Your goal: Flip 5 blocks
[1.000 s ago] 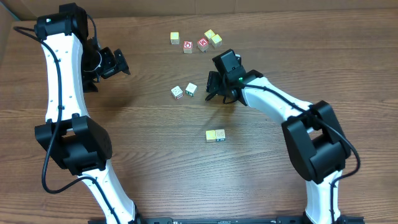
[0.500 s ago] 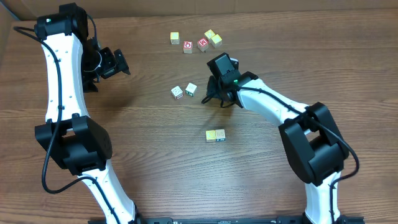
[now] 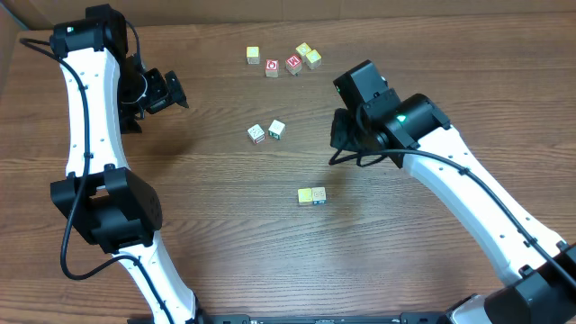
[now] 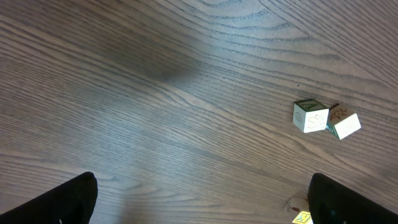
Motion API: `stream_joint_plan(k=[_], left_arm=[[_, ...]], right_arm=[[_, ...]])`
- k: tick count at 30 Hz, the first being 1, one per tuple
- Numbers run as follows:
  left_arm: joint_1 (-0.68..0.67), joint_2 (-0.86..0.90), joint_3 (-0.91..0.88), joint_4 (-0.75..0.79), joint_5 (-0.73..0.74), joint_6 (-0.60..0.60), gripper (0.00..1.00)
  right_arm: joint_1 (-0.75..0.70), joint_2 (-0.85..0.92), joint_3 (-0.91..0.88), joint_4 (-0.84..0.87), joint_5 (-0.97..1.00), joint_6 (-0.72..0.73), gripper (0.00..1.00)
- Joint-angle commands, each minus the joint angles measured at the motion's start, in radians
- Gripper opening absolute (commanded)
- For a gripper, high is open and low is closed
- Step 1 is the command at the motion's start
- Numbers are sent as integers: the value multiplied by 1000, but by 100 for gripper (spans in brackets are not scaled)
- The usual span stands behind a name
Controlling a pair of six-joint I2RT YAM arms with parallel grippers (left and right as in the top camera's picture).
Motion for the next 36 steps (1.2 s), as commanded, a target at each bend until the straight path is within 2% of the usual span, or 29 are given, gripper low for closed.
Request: stream_joint_plan(k=[1,6,13,19,23,36], left_arm=[[-7,-29,8,1,-2,-14,100],[-7,-29,8,1,-2,-13,100],[-7,-29,8,1,-2,-14,100],[-7,-29,8,1,-2,-14,100],[-7,-29,8,1,-2,-14,100],[-7,-29,8,1,-2,-14,100]], right_arm=[[-2,32,-37,-24,-40,-1,21],[-2,42,-159,26,-54,26,21],[-2,44,-351,228,-133,25,21],[-2,45,-462,334,-133,25,21],[-2,45,-499,399,-140,23,22],[49,46,-505,451,-135,17,22]])
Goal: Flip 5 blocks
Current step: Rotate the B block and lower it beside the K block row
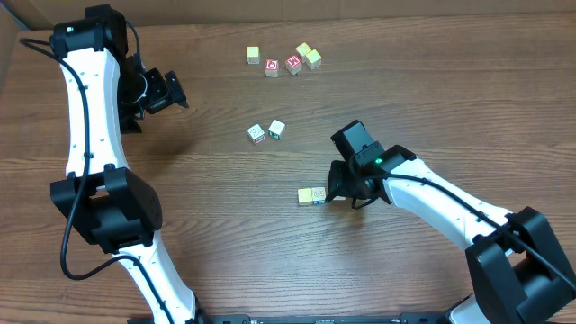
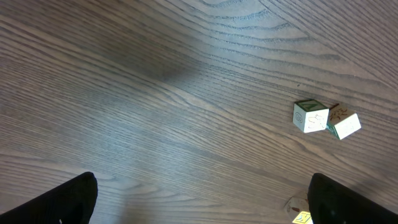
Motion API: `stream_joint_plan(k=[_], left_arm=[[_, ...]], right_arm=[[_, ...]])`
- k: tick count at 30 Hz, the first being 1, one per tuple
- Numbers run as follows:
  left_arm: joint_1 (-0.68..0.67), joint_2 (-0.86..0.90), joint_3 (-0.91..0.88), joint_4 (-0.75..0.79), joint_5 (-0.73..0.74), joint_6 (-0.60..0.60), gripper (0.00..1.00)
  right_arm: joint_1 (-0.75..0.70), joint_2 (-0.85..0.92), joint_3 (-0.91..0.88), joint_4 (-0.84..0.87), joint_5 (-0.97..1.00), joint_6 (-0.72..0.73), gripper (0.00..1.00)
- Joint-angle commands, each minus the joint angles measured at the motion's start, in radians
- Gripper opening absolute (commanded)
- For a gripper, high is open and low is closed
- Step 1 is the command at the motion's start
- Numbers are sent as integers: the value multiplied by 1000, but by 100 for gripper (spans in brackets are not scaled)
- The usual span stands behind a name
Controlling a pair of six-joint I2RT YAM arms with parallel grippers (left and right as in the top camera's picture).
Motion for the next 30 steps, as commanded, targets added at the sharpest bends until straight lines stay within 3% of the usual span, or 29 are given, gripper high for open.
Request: stream_joint_plan(k=[1,6,12,16,24,28,30], left_arm=[[-7,-29,8,1,-3,-13,100],[-7,-29,8,1,-3,-14,100],[-7,-29,8,1,-3,-13,100],[-7,-29,8,1,-3,-13,100],[-7,-29,8,1,-3,-14,100],[-7,-29,8,1,-3,-13,100],[-7,-29,8,1,-3,-13,100]], right_arm=[[24,1,-10,11,5,-4,22],[47,4,-10,11,57,-3,24],[48,4,-10,11,58,-3,45],[48,4,-10,11,58,-3,52],[37,4,-10,28,105,-3,46],[1,4,-10,36,126,7,37],[-14,4,-10,19,126,9,27]])
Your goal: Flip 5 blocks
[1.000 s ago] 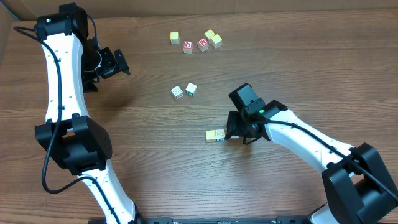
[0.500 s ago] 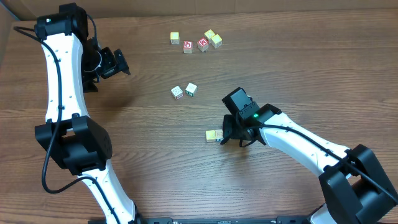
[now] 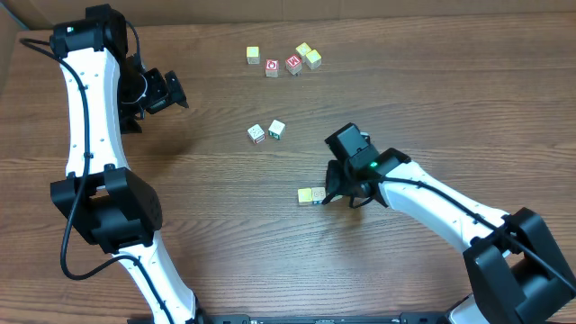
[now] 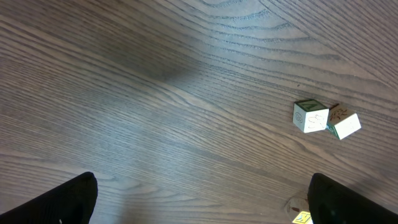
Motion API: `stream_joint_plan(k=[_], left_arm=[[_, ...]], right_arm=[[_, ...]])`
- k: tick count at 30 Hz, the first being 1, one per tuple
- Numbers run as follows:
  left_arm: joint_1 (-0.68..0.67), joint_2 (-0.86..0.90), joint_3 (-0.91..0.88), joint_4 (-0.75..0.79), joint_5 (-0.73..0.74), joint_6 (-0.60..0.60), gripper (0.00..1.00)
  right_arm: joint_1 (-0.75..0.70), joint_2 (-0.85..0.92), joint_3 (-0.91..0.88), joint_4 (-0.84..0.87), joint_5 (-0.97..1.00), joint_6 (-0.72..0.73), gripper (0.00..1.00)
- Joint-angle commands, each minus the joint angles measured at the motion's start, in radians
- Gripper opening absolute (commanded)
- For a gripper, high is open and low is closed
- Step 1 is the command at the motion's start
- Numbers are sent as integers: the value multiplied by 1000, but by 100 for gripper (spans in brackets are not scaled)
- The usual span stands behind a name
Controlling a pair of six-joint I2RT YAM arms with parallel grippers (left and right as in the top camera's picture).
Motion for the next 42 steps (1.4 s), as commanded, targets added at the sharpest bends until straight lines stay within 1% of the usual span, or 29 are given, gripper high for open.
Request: stream_joint_plan(k=[1,3,4,12,42], left_arm=[[-7,-29,8,1,-3,-14,100],[-7,-29,8,1,-3,-13,100],[-7,-29,8,1,-3,-14,100],[-7,-29,8,1,-3,-14,100],[-7,-29,8,1,-3,-13,100]], right_arm=[[-35,3,-7,-21,34,8,22],[-43,3,-7,-40,34,29,6],[-44,3,-7,-47,34,35,4],[-32,3,-7,-76,23,36,4],[-1,3,-8,-105,-38,39,4]])
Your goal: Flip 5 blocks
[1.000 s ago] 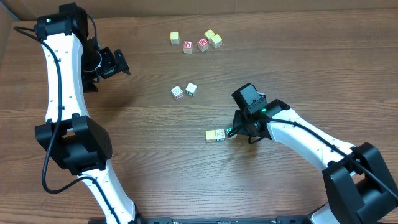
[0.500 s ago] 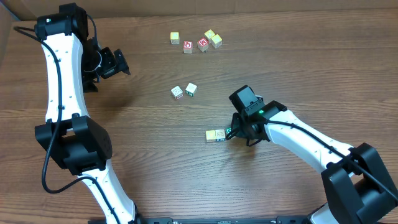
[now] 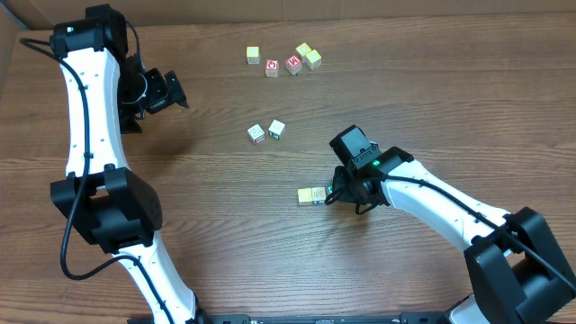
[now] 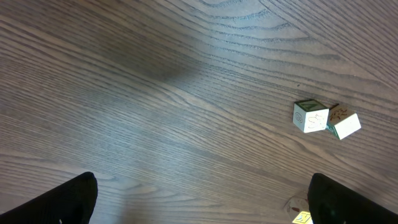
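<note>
Several small blocks lie on the wooden table. A yellow block point(image 3: 306, 195) and a tan block point(image 3: 319, 194) sit side by side. My right gripper point(image 3: 334, 194) is low, right beside the tan block, and its fingers are hidden under the wrist. Two white blocks point(image 3: 256, 133) point(image 3: 276, 129) lie farther back, and show again in the left wrist view as white blocks point(image 4: 310, 116) point(image 4: 344, 124). My left gripper point(image 4: 202, 205) hangs open and empty above bare table at the far left point(image 3: 169, 90).
A cluster of several blocks sits at the back: a yellow one point(image 3: 253, 55), two red-faced ones point(image 3: 272, 68) point(image 3: 293, 64) and a yellow pair point(image 3: 309, 55). A yellow corner point(image 4: 302, 218) shows at the bottom of the left wrist view.
My right wrist has shifted slightly right and toward the front, still beside the tan block. The yellow and tan pair looks unmoved. The left arm is unchanged.
My right gripper first hung raised, behind and to the right of the yellow and tan pair. It then stood low at the pair's right side, edged a little closer, and now sits slightly back. No block has visibly changed place. The left arm stayed still throughout.
</note>
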Motion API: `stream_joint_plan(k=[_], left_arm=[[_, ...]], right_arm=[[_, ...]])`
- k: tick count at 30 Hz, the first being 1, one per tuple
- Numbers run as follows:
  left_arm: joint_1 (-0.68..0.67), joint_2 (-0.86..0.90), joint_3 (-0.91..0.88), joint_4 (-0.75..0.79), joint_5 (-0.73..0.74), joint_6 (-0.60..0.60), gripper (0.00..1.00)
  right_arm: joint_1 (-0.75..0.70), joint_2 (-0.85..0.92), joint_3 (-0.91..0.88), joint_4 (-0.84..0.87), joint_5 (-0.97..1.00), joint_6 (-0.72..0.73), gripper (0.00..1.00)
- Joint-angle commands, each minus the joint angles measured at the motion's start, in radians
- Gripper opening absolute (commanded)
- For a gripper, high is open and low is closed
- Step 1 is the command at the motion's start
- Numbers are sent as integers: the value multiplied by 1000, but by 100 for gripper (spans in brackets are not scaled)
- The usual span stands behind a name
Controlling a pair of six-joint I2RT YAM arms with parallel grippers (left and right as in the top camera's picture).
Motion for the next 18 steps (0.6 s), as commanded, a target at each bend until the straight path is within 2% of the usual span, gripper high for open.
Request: stream_joint_plan(k=[1,18], left_arm=[[-7,-29,8,1,-3,-13,100],[-7,-29,8,1,-3,-13,100]], right_arm=[[6,3,-6,3,-16,8,4],[5,3,-52,71,28,8,4]])
